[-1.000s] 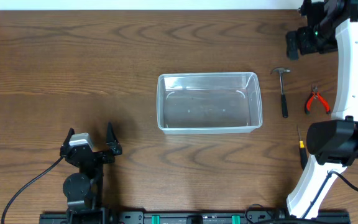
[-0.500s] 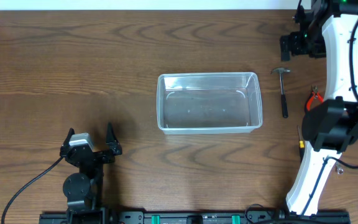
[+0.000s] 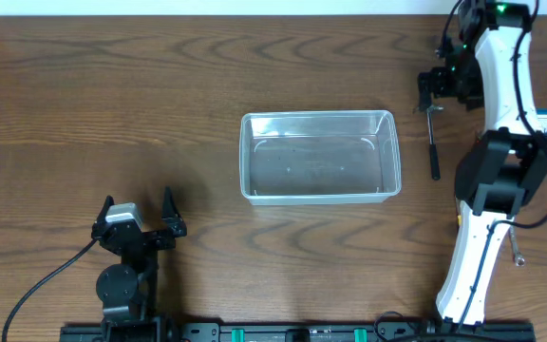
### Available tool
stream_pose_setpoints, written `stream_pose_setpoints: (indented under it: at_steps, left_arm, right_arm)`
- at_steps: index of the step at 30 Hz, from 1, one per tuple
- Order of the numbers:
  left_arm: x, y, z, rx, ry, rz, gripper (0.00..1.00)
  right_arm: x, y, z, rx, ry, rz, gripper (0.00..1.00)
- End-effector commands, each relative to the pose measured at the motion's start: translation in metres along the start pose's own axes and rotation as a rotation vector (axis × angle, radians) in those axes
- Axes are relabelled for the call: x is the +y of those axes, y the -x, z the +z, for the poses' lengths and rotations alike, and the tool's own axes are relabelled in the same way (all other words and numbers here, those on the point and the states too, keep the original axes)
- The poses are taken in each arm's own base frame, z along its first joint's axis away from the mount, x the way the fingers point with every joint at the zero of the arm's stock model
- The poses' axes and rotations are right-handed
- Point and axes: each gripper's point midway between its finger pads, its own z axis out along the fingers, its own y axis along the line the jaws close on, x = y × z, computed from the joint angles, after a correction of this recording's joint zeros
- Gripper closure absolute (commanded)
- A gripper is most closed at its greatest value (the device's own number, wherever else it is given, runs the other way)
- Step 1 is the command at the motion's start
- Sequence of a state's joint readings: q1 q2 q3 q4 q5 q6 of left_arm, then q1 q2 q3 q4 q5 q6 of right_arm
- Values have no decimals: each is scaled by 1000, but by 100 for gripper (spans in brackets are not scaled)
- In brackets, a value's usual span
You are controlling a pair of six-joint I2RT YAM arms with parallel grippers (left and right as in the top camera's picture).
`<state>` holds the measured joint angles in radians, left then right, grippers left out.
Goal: Pack container
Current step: 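Release the container and move the right gripper above the hammer, then lower the right gripper and grasp the hammer by its handle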
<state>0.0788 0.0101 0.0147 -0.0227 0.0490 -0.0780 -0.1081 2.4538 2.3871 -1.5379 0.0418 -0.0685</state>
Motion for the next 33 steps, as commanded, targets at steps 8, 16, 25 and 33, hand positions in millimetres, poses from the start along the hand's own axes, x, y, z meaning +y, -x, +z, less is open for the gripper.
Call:
stream_pose_setpoints:
  at_steps: [8, 16, 25, 33]
  left_arm:
    - [6, -15, 0, 48, 30, 5, 2]
    - [6, -15, 0, 48, 30, 5, 2]
    - [6, -15, 0, 48, 30, 5, 2]
    - [6, -15, 0, 48, 30, 5, 2]
  right_arm:
    - [-2, 11, 30, 7, -11, 55, 1]
    - [-1, 6, 59, 34, -12, 34, 1]
    - [0, 2, 79, 51, -11, 28, 1]
    - [-1, 11, 81, 12, -13, 29, 1]
